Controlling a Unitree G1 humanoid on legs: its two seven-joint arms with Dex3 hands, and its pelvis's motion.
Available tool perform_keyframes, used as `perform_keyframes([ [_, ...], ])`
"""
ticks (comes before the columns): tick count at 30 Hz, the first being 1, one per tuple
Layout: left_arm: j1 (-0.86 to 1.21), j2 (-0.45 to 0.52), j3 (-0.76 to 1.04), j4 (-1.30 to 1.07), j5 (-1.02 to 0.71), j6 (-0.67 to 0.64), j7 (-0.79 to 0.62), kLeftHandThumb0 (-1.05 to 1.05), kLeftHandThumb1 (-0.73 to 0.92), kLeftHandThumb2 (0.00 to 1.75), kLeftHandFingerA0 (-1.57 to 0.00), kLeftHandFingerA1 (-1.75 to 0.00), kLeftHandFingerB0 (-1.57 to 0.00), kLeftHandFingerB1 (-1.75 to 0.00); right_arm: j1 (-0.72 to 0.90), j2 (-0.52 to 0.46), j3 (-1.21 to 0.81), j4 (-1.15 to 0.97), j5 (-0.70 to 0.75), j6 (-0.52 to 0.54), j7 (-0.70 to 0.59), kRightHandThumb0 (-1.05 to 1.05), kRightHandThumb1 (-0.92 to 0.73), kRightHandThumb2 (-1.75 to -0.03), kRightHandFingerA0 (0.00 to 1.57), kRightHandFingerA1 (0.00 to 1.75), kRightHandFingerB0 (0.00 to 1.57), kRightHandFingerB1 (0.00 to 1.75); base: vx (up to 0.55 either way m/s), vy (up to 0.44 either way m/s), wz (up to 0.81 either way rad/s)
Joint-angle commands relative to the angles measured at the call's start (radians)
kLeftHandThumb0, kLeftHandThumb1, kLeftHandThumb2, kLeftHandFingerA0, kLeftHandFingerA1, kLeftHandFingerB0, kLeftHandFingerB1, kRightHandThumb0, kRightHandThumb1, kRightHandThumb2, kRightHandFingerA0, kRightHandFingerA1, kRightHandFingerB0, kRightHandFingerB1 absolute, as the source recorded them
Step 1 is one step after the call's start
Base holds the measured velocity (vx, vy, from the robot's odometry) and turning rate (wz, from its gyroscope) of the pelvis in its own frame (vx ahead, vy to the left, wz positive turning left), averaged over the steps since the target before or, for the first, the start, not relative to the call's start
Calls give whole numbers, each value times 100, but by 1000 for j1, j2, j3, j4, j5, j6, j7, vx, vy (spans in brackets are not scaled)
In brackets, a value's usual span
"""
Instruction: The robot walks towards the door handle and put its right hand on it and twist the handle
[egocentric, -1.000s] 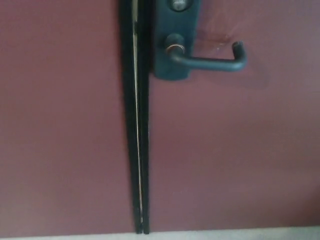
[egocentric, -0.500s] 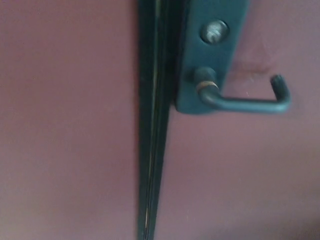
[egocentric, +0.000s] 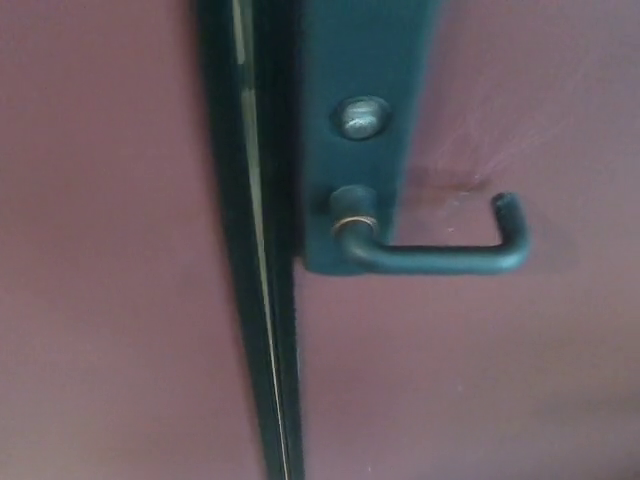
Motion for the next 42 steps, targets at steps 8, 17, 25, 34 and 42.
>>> perform_keyframes([
  [8, -16, 1, 7, 1, 5, 15, -7, -31, 61, 59, -76, -51, -58, -43, -9, 2, -7, 3, 6, 20, 12, -20, -69, -60, 65, 49, 51, 41, 27, 77, -4],
  [17, -18, 9, -2, -1, 11, 12, -17, -31, 61, 59, -75, -49, -58, -43, -22, 9, -9, 4, 4, 25, 9, -19, -69, -60, 67, 50, 51, 41, 4, 185, -3],
  [25, -19, 9, 2, -2, 4, 9, -17, -31, 61, 59, -75, -49, -58, -43, -41, 7, -3, 5, 1, 35, 16, -20, -69, -60, 66, 50, 51, 41, -15, -65, 1],
  [34, -37, 8, 2, 1, 5, 23, -22, -31, 61, 59, -75, -49, -58, -43, -61, 3, -5, 5, 3, 35, 15, -20, -69, -60, 65, 49, 51, 41, 2, -20, 0],
  [42, -24, 3, 13, 2, -1, 22, -29, -31, 61, 59, -75, -50, -58, -43, -49, -3, -19, -1, 13, 21, 10, -20, -69, -60, 64, 49, 51, 41, 0, 0, 0],
])
